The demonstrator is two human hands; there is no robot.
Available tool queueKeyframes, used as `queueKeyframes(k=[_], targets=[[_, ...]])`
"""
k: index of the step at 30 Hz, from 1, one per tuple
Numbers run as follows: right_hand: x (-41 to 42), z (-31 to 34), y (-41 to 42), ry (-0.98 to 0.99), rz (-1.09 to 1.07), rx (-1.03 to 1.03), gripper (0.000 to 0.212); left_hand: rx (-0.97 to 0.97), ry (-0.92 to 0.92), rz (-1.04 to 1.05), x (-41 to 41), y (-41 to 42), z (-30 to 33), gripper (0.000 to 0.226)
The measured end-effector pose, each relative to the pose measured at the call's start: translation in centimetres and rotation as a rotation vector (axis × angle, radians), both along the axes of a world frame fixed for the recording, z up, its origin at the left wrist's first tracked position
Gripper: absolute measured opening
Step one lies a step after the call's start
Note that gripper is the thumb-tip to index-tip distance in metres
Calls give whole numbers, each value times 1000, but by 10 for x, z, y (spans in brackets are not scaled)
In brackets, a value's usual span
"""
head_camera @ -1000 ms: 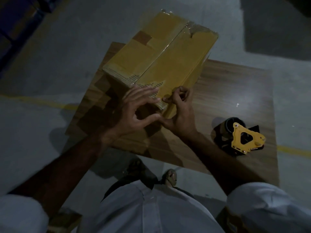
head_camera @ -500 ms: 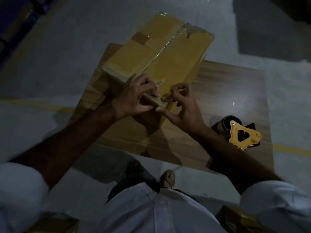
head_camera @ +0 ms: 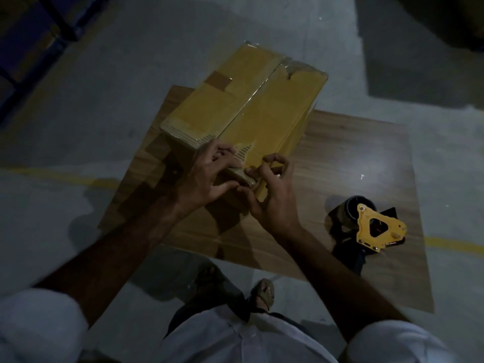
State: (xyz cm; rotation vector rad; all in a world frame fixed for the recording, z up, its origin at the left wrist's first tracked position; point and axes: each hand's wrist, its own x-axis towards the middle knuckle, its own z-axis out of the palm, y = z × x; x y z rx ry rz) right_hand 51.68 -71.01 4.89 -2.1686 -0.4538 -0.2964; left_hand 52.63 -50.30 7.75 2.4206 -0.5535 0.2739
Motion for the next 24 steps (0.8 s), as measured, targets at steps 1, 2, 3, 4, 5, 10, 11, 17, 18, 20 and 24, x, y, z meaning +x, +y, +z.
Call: queueKeyframes(k=[1, 2, 3, 4, 5, 10, 11, 17, 18, 20, 24], targets=[[-1, 0, -1, 24, 3, -7, 35, 14, 6, -6, 0, 0, 1, 46], [-2, 2, -3, 43, 13, -19, 36, 30, 12, -20, 0, 2, 3, 48], [-2, 4, -5, 50, 28, -30, 39, 28, 17, -33, 0, 5, 6, 48], [-1, 6, -6, 43, 40, -34, 41, 5, 19, -38, 2, 8, 8, 46], [1, 9, -6, 28, 42, -30, 43, -20, 19, -36, 4, 11, 11, 44], [5, 12, 5, -24, -43, -99, 39, 52, 68, -7, 12, 7, 15, 49], [2, 10, 7, -2, -63, -131, 44, 100, 82, 14, 12, 5, 15, 55], [-3, 5, -11, 25, -122, -126, 52, 264, 115, 332, 23, 42, 28, 103], [0, 6, -17, 56, -119, -96, 54, 308, 195, 364, 28, 50, 30, 114], [5, 7, -24, 118, -79, -75, 69, 333, 321, 351, 34, 59, 33, 122], [13, 14, -19, 158, -66, -128, 85, 303, 249, 404, 36, 55, 33, 114]])
